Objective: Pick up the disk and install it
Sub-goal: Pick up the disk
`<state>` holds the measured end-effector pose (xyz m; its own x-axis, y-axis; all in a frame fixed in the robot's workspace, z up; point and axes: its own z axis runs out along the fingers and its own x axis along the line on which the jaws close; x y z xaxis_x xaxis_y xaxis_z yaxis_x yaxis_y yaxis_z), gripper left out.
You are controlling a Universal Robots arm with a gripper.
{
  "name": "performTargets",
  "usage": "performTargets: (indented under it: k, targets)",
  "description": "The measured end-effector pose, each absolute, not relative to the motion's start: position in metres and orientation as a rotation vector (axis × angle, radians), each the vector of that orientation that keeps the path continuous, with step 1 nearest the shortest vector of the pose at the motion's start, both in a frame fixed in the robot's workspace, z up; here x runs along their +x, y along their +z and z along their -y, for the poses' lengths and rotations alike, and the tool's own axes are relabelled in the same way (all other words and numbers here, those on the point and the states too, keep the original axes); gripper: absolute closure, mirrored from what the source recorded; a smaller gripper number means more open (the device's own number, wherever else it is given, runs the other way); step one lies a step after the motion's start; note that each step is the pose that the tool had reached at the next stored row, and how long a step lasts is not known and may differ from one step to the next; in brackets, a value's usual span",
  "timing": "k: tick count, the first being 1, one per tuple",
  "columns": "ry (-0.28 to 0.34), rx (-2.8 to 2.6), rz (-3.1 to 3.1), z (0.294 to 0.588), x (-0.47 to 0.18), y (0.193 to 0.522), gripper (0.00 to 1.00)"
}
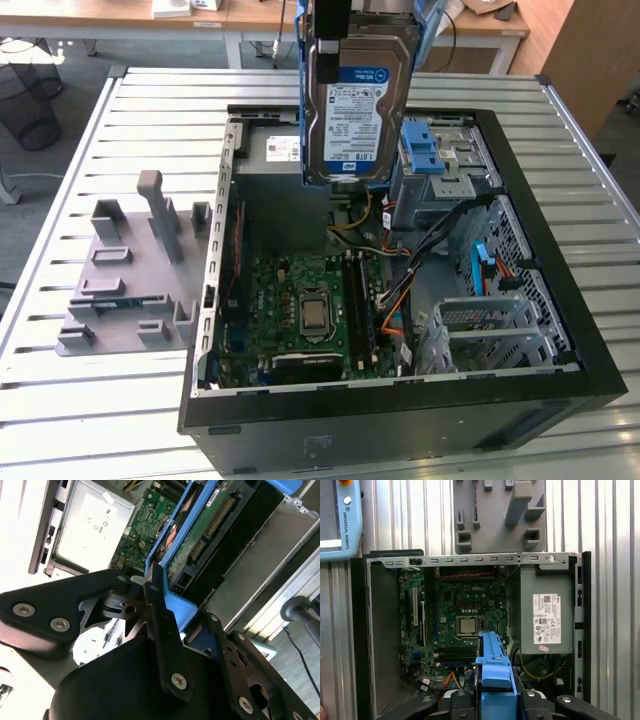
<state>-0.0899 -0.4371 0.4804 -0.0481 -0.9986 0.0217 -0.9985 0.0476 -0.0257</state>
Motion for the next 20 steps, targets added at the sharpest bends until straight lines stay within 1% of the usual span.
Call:
performTargets:
  k: [9, 16, 20]
  targets:
    - [-0.053, -2.164, -2.274, 0.439, -0.074, 0.479, 0.64]
    - [-0.053, -2.164, -2.274, 0.454, -0.074, 0.479, 0.64]
    - [-0.053, -2.164, -2.274, 0.456, -0.068, 0.479, 0.64]
